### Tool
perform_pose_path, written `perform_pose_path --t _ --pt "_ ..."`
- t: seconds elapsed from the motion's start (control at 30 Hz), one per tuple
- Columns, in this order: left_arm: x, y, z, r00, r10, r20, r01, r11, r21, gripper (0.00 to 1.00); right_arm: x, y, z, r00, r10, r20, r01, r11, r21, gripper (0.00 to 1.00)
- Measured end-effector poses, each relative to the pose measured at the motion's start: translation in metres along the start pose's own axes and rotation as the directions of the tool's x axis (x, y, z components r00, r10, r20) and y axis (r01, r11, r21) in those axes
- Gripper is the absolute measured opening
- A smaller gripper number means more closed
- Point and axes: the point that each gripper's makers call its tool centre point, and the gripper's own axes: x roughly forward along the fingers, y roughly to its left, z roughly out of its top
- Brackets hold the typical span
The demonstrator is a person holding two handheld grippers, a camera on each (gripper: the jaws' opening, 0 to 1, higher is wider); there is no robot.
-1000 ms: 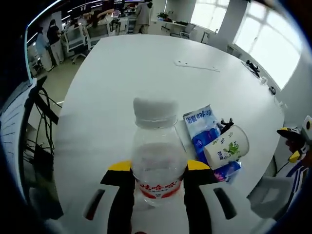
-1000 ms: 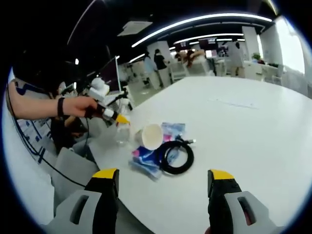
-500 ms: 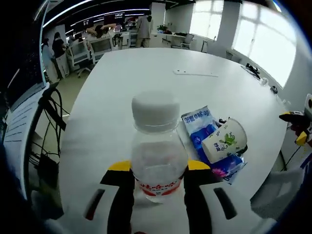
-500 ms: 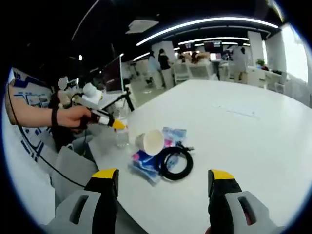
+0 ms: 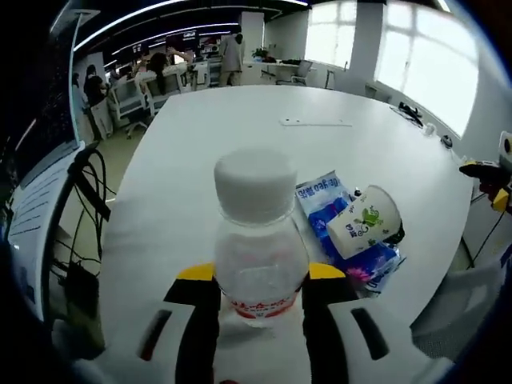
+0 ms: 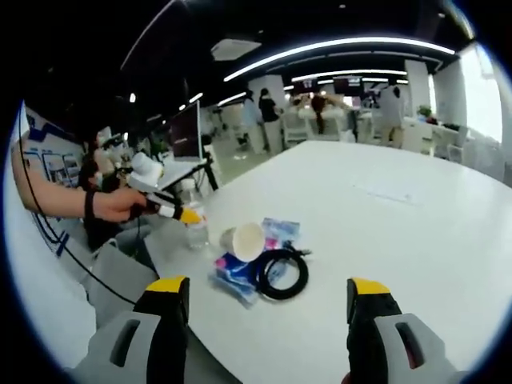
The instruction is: Arrange the tabletop items into an orderly group along one side of the table until the central work area is clear of visible clutter.
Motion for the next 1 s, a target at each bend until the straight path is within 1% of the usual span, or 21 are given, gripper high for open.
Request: perform_pose_path --t 0.13,0.2,0.27,0.37,0.47,0.57,0.67,0.83,1.0 --pt "-0.004 -0.005 -0.003 1.000 0.005 0.014 -0.005 1.000 0.022 0.38 -0.001 0.000 -0.001 1.000 -0.005 0.001 0.005 1.000 0.005 0.84" --pt "-0.010 -0.008 -0.008 1.000 0.012 0.011 -0.012 0.999 0.035 0.38 -0.001 0.001 0.000 1.000 -0.002 0.003 0.002 1.000 0.012 0.85" --pt "-0.012 -0.010 -0.009 1.000 0.017 0.009 -0.017 0.999 0.048 0.38 0.000 0.002 -0.002 1.000 0.000 -0.006 0.000 1.000 0.007 0.87" --pt "-0.013 -0.007 -0.011 1.000 0.019 0.006 -0.019 0.998 0.055 0.38 -0.001 0.002 -0.002 1.000 -0.001 -0.005 0.001 1.000 0.012 0.88" --pt "-0.015 -0.005 -0.016 1.000 0.027 0.010 -0.027 0.999 0.037 0.38 -0.001 0.003 -0.002 1.000 -0.003 0.001 0.003 1.000 0.018 0.88" --pt "-0.019 -0.009 -0.021 0.999 0.030 0.013 -0.031 0.999 0.041 0.38 -0.001 0.003 -0.003 1.000 -0.004 -0.002 0.004 1.000 0.020 0.88" --pt "-0.021 -0.011 -0.019 0.999 0.042 0.028 -0.044 0.998 0.043 0.38 -0.002 0.004 -0.006 1.000 -0.005 -0.010 0.005 1.000 0.016 0.89" --pt "-0.017 -0.007 -0.017 0.998 0.056 0.041 -0.058 0.998 0.036 0.38 -0.005 0.005 -0.008 1.000 -0.005 -0.012 0.006 1.000 0.020 0.89" --pt "-0.017 -0.006 -0.018 0.997 0.066 0.048 -0.067 0.998 0.003 0.39 -0.006 0.006 -0.012 1.000 -0.006 -0.016 0.007 1.000 0.025 0.89"
